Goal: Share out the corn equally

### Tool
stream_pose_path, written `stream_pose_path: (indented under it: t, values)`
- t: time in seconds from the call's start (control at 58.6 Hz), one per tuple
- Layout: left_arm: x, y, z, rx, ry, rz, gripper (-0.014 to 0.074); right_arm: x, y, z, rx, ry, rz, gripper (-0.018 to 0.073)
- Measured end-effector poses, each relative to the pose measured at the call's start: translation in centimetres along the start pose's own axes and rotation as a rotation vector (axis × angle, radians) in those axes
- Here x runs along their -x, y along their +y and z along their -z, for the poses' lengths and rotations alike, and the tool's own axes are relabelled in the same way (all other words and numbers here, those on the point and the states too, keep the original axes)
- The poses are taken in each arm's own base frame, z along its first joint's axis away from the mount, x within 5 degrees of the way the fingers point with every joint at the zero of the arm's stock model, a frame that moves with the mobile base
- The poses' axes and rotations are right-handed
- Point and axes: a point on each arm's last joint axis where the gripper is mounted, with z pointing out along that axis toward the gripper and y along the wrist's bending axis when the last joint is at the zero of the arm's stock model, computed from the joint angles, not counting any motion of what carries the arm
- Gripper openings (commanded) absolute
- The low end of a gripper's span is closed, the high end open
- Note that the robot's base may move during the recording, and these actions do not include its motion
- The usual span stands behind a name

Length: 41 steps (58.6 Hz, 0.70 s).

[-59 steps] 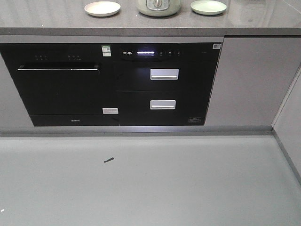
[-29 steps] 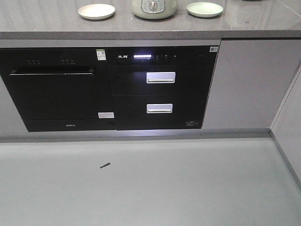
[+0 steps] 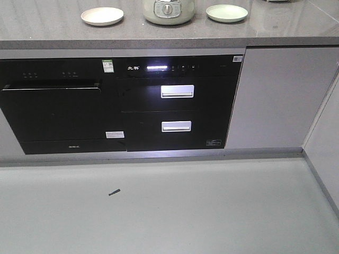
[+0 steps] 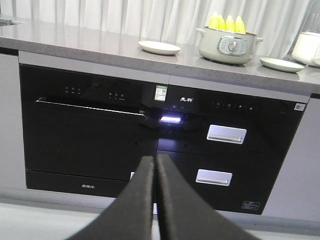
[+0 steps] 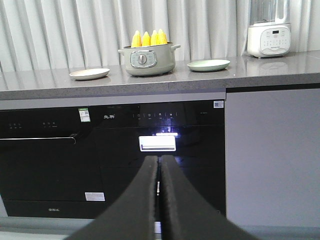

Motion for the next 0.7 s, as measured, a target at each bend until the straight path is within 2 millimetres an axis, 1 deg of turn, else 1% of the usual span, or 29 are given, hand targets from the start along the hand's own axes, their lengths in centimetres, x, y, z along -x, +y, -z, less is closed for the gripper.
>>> stream_pose_path:
  t: [0.699]
  values:
    - [0.00, 0.00, 0.00, 0.000, 0.000, 0.000, -0.0007, 0.00, 0.00, 0.00, 0.000, 0.000, 0.000, -0.0006]
